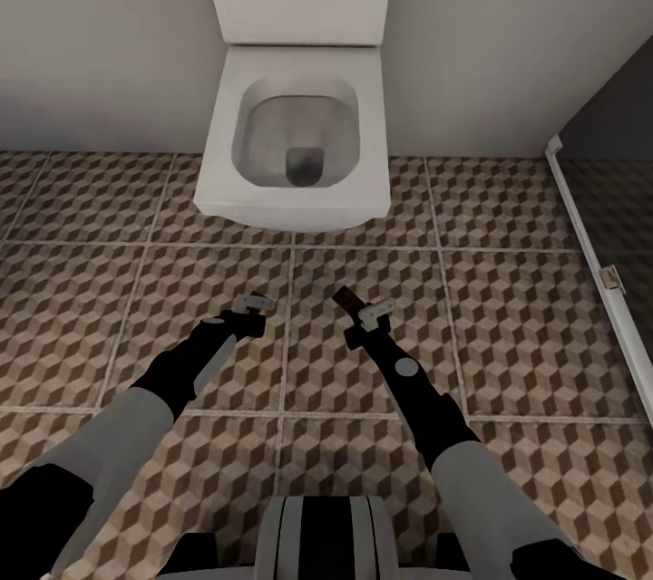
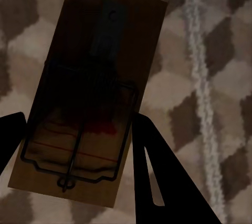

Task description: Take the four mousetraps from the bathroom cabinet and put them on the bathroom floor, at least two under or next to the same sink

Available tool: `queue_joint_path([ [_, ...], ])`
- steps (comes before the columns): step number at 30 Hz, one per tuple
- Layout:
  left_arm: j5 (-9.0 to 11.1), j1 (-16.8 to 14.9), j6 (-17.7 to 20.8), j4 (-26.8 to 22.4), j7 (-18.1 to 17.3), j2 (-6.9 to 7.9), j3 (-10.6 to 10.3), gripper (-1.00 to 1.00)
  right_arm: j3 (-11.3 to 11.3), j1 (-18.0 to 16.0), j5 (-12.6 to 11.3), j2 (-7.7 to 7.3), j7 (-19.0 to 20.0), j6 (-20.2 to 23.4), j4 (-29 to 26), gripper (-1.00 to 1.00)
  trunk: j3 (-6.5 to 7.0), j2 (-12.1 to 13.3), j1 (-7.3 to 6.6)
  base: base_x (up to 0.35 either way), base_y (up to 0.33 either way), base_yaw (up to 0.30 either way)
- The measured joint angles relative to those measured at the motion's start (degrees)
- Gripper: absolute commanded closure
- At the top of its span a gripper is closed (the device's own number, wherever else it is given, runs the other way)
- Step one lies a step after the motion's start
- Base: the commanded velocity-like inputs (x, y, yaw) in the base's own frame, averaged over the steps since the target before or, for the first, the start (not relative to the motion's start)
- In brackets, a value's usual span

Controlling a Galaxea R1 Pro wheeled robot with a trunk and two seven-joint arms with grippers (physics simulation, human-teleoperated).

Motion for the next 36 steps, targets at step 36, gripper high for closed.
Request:
queue_joint_path([
  [36,0.0,0.0,0.0,-0.3,0.0,0.0,0.0,1.0,0.1,0.0,0.0,0.0,0.0,0.0,0.0,1.0,-4.6,-0.2,0.36,0.0,0.0,0.0],
])
